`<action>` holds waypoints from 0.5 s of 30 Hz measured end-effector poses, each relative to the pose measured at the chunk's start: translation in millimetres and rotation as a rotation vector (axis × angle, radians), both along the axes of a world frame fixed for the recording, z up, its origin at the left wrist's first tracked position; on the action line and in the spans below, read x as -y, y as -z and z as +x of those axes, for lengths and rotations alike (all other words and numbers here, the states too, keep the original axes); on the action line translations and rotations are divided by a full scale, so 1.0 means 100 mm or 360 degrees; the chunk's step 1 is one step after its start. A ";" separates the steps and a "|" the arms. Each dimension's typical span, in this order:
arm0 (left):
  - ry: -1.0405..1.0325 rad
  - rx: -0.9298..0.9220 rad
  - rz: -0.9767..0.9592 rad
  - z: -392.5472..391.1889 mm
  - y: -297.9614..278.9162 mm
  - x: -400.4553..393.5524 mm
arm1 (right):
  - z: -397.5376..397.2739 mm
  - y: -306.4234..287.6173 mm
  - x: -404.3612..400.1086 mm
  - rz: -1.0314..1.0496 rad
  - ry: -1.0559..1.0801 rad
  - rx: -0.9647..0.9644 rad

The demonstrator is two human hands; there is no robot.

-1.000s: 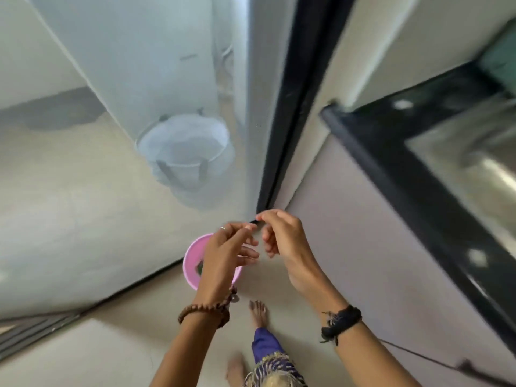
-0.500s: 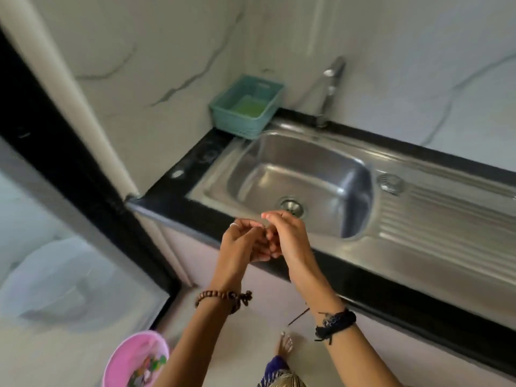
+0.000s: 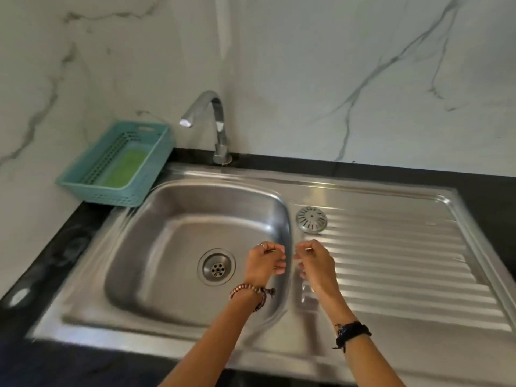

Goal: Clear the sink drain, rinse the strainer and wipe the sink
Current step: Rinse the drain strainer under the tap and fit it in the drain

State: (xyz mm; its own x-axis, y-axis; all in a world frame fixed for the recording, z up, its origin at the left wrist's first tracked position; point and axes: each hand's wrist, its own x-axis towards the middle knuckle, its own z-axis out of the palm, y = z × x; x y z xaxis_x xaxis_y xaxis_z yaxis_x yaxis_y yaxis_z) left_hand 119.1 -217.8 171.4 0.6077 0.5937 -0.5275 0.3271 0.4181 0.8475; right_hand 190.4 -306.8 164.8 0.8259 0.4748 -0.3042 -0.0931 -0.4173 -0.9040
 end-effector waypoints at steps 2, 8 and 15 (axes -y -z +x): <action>0.0016 -0.0043 0.0035 0.26 0.10 -0.08 | 0.33 0.13 -0.01 -0.0117 -0.0045 0.0219; 0.0013 -0.0163 0.0188 0.85 0.39 -0.31 | 1.00 0.31 -0.19 -0.0531 -0.0097 0.0675; -0.0045 -0.0163 0.0089 1.13 0.49 -0.42 | 1.03 0.40 -0.38 -0.0895 -0.0315 0.0833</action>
